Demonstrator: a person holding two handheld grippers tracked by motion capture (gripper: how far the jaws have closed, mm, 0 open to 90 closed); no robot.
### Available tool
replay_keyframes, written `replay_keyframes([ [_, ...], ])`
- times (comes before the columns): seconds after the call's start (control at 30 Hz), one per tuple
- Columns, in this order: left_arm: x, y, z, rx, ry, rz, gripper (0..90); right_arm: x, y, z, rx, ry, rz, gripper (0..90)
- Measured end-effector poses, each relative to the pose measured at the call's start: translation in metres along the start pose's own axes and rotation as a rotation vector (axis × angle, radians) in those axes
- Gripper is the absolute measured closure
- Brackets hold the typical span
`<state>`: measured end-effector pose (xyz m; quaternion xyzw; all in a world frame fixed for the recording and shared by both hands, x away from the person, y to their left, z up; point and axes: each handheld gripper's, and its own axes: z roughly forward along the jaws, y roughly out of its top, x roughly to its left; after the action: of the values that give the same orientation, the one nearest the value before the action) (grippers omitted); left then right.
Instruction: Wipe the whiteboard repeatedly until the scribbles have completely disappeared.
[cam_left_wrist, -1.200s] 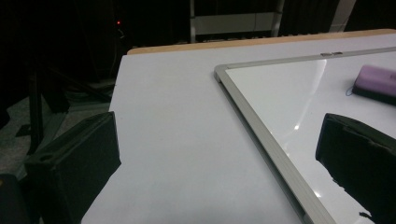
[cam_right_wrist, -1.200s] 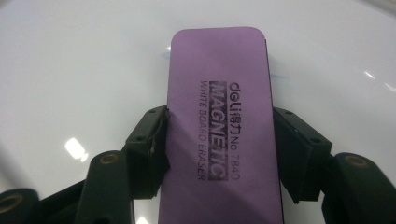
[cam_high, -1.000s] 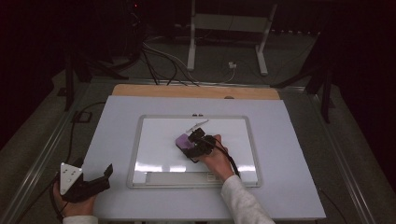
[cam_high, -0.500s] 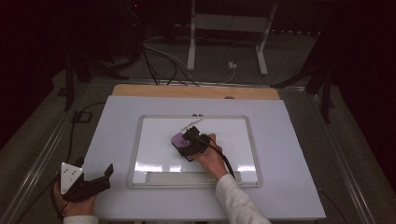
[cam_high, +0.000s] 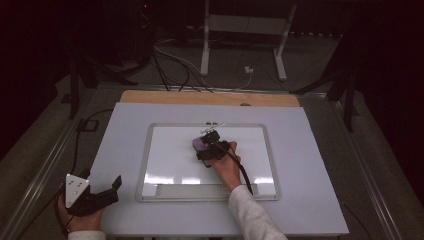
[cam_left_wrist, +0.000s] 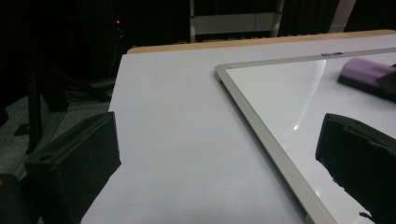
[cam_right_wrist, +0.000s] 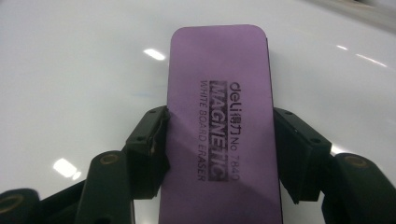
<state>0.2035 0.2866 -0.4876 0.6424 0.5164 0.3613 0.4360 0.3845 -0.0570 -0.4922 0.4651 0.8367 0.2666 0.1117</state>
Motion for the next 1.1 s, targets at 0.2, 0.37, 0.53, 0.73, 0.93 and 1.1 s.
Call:
replay_keyframes([
  [0.2, 0.002, 0.0, -0.001, 0.0, 0.002, -0.004, 0.5, 0.025, 0.004, 0.004, 0.01, 0.089, -0.126, 41.2],
  [0.37, 0.002, 0.0, -0.002, -0.008, 0.005, -0.007, 0.5, -0.004, 0.007, 0.002, 0.01, -0.113, 0.05, 41.3],
  [0.53, 0.001, 0.0, 0.0, -0.002, 0.002, -0.002, 0.5, -0.008, 0.004, 0.0, 0.003, -0.142, 0.063, 41.2],
  [0.73, 0.001, 0.0, -0.001, -0.004, 0.005, 0.0, 0.5, 0.032, 0.005, 0.004, 0.015, 0.046, -0.118, 41.3],
  [0.93, 0.002, 0.0, -0.001, -0.006, 0.004, -0.004, 0.5, 0.009, 0.007, 0.004, 0.017, -0.006, -0.021, 41.3],
  [1.1, 0.001, 0.0, 0.0, -0.005, 0.003, -0.003, 0.5, -0.024, 0.004, -0.002, 0.016, -0.13, 0.087, 41.3],
])
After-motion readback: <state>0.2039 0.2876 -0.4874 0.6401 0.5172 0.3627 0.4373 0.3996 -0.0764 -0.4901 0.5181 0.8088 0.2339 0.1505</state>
